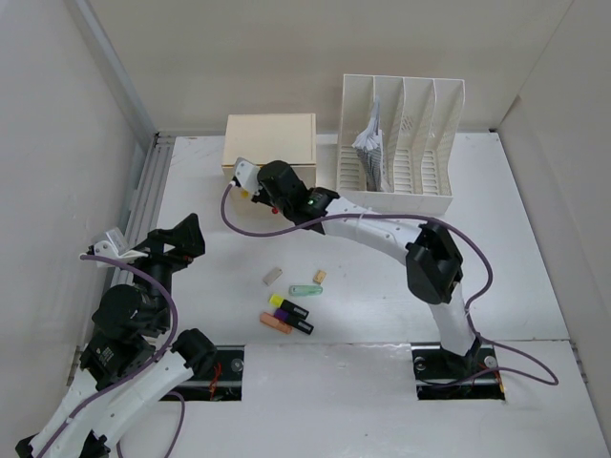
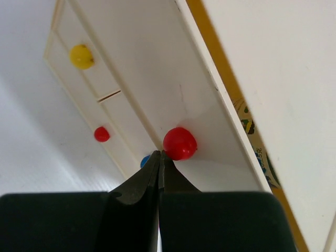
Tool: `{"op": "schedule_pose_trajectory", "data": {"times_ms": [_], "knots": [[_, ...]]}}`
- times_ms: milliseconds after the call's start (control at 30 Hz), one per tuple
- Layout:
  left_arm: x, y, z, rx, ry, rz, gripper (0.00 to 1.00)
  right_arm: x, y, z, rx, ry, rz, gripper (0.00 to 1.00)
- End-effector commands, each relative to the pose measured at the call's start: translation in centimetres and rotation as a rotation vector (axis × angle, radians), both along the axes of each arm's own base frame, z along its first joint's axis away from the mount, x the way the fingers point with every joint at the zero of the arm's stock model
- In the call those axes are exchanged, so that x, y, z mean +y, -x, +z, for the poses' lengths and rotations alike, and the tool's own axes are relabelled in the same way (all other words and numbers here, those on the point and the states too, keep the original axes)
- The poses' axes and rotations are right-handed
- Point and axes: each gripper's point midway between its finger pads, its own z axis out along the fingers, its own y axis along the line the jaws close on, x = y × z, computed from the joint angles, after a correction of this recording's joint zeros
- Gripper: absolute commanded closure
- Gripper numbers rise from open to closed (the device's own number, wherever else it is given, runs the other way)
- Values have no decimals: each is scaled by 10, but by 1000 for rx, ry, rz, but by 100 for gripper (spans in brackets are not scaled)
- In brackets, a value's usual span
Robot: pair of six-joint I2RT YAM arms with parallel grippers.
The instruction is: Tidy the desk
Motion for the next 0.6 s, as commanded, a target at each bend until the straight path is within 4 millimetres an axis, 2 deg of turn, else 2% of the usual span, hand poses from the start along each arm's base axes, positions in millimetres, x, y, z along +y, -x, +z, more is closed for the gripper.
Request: {"op": "schedule_pose_trajectory", "data": {"times_ms": [0,33,67,200,267,333,367,400,433,467,500,533,567], "knots": [[-1,1,6,-27,31,-7,3,-49,-61,34,-133,-50,-233,100],[-1,1,6,-27,31,-7,3,-49,-63,41,-147,-64,-242,100],[-1,1,6,-27,31,-7,3,-56,-68,36,-147,-52,-265,100],[-5,-3,3,-14,40,-9,3,-66,-79,40,-164,-50,-296,100],[-6,-4,4,-6,50,-11,3,-63,-78,39,-159,-54,-282,100],[-13,-6,1,5,58,-36,5,-53,-67,53,-139,-100,-185,100],[-15,-5,0,10,85,-48,5,-50,-52,34,-69,-68,-107,100],[-22,-7,-1,14,97,-73,7,-49,-34,59,-60,-103,-18,99],[-26,-8,-4,29,106,-83,8,-30,-7,60,3,-139,168,91],[-28,-10,-9,38,123,-85,11,-29,7,69,7,-168,224,61],[-35,-13,-16,59,153,-97,14,-35,23,58,40,-165,264,41],[-41,-19,-28,77,167,-97,18,-41,40,90,8,-214,309,27],[-51,-25,-38,103,177,-111,23,-47,46,99,5,-238,304,18]]}}
